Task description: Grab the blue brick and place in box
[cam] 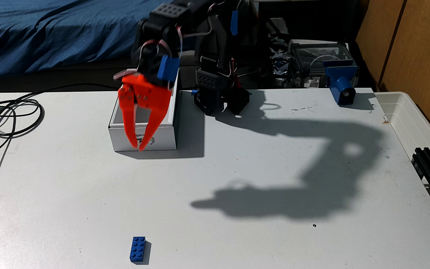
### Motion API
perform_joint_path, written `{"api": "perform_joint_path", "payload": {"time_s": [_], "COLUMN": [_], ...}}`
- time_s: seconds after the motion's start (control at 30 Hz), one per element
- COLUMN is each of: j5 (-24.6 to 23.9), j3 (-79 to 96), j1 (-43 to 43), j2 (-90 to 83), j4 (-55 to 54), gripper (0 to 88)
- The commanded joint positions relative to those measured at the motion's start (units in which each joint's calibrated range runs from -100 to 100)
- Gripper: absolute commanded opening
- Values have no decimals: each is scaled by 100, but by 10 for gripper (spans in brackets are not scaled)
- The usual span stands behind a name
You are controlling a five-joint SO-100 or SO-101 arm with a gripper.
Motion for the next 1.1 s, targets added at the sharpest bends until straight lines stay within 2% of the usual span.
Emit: {"api": "perform_joint_path", "payload": {"time_s": [0.0, 0.6, 0.9, 1.07], "j5": [-49, -596, -723, -796], "j3": [-595, -2973, -3567, -4038], "j1": [-51, -304, -616, -772], "j2": [561, 3098, 3673, 4062], "j4": [-15, 28, 19, 19], "gripper": [16, 21, 230, 303]}}
